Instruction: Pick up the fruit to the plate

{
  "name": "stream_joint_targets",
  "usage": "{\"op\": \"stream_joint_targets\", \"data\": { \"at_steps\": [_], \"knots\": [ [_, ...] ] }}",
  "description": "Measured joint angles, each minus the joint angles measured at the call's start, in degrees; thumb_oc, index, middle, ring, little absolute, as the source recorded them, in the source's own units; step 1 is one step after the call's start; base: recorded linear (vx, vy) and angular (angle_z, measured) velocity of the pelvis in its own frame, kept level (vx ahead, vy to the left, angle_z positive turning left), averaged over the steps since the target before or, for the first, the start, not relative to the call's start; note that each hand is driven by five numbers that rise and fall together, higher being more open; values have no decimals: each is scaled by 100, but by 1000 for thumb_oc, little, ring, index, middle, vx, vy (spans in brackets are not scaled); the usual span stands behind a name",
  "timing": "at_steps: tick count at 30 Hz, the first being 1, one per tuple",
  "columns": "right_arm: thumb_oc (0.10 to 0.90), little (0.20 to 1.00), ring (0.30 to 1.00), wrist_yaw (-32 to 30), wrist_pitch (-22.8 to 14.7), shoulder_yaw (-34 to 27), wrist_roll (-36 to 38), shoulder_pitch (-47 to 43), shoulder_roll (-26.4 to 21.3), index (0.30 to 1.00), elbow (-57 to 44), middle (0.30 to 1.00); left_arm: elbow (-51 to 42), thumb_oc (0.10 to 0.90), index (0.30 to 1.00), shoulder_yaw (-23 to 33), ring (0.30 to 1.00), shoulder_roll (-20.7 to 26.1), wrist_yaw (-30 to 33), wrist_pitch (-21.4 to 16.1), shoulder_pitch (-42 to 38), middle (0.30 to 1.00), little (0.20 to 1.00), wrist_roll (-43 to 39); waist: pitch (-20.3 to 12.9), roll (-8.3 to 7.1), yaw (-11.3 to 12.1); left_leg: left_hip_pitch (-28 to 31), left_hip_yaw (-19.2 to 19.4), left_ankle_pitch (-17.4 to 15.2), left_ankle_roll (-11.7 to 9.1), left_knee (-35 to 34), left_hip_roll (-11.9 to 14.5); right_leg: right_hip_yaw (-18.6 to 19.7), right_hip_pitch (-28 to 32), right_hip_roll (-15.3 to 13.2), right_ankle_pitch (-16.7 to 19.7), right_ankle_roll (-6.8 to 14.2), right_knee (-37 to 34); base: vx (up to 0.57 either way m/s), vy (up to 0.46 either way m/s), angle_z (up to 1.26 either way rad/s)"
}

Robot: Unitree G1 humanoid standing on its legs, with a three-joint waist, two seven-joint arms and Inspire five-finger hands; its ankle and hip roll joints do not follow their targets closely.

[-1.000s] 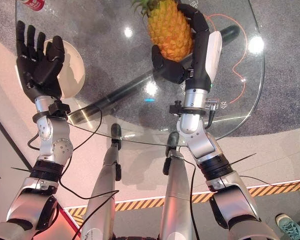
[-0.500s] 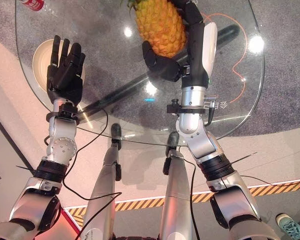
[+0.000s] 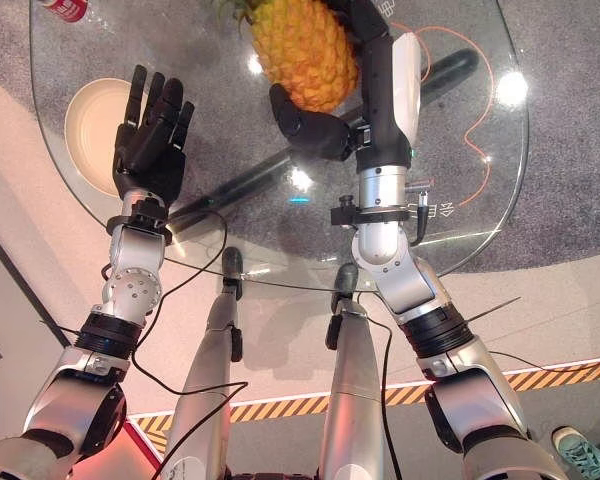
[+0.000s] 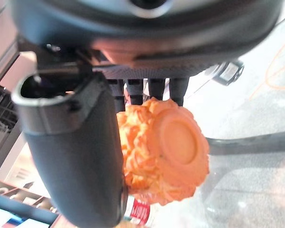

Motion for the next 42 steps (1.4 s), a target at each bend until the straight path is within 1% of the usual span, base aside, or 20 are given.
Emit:
{"op": "stream_joint_targets", "data": {
  "at_steps": [2,6,21,25,33,38,42],
  "knots": [
    [100,200,300,114,0,94,81,-72,-4,300,0,300,0,800,900,-44,900,0,-1,84,-2,900,900,-40,0,0,0,0,1,0,0,-4,-1,0,-1,-1,0,0,-3,0,0,0],
    [100,200,300,228,1,208,171,-160,-5,300,-2,300,0,800,900,-175,900,-1,-12,86,-4,900,900,-143,0,0,8,0,1,0,0,-12,-1,-1,-3,-2,-3,5,-5,0,0,0],
    [100,200,300,594,19,468,269,-165,-7,300,-1,300,0,800,900,-199,900,-6,-239,83,-88,900,900,-222,0,0,7,0,11,0,0,-73,-1,-1,-29,-9,-23,34,-18,0,0,0],
    [100,200,300,671,30,472,382,-172,-8,300,-1,300,0,800,900,-200,900,-6,-401,64,-92,900,900,-239,0,0,7,0,11,0,0,-73,-1,-1,-29,-9,-23,34,-16,0,0,0],
    [100,200,300,753,37,476,390,-222,-7,300,-1,300,0,800,900,-199,900,-11,-582,-24,-101,900,900,-258,0,0,7,-1,11,1,-1,-74,-2,-1,-31,-9,-25,37,-15,0,0,0],
    [100,200,300,839,82,482,392,-276,-7,300,-1,300,0,800,900,-198,900,-15,-627,-83,-101,900,900,-455,0,0,8,-2,11,0,0,-76,-2,-1,-34,-10,-27,40,-15,0,0,0],
    [100,200,300,899,86,489,450,-299,-1,300,-1,300,-1,800,900,-195,900,-39,-803,-200,-98,900,900,-528,0,0,9,-17,11,0,-1,-77,-2,-2,-50,-10,-29,42,-14,0,0,0]
  ]
}}
